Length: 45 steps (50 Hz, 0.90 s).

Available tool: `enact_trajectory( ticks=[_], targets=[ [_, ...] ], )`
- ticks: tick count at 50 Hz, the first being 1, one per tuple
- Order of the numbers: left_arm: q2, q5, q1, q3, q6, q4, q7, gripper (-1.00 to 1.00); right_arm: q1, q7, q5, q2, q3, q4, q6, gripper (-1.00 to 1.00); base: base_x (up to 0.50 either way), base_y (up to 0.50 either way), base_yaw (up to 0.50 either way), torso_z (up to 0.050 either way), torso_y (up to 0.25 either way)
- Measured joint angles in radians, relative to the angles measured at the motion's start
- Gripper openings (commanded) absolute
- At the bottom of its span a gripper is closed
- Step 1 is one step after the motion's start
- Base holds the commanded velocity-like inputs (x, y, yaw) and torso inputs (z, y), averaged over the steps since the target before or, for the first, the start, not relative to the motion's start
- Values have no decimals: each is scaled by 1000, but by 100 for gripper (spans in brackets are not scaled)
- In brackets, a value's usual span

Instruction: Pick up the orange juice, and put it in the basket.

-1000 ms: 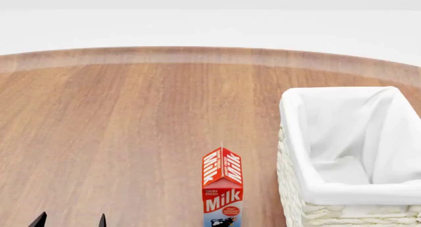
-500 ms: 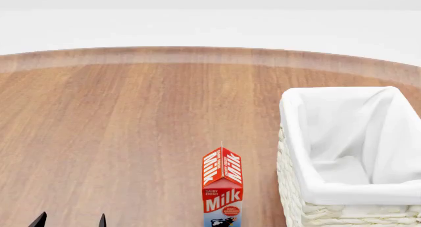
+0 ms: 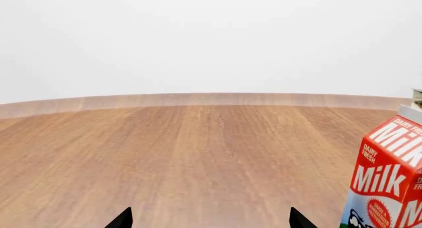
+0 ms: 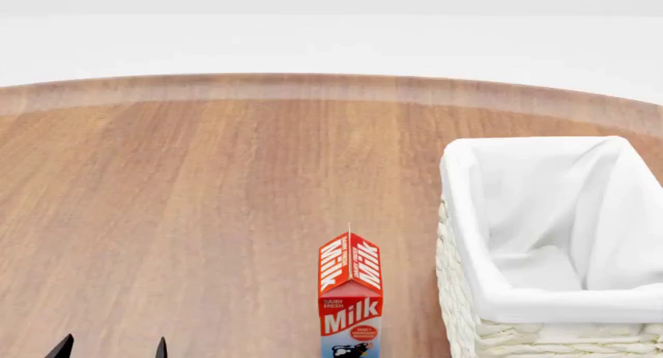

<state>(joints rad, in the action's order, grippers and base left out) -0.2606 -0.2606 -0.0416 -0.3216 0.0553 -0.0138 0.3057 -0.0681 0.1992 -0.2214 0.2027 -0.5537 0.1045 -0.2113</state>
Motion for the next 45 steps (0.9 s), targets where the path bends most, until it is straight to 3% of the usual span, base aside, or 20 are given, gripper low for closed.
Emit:
enact_trajectory(
  ticks=[45],
  targets=[
    [-10,-11,-4,-14,5,-2,12,100,-62,105,23,114,0,-485,215,-100,0,0,0,0,0]
  ],
)
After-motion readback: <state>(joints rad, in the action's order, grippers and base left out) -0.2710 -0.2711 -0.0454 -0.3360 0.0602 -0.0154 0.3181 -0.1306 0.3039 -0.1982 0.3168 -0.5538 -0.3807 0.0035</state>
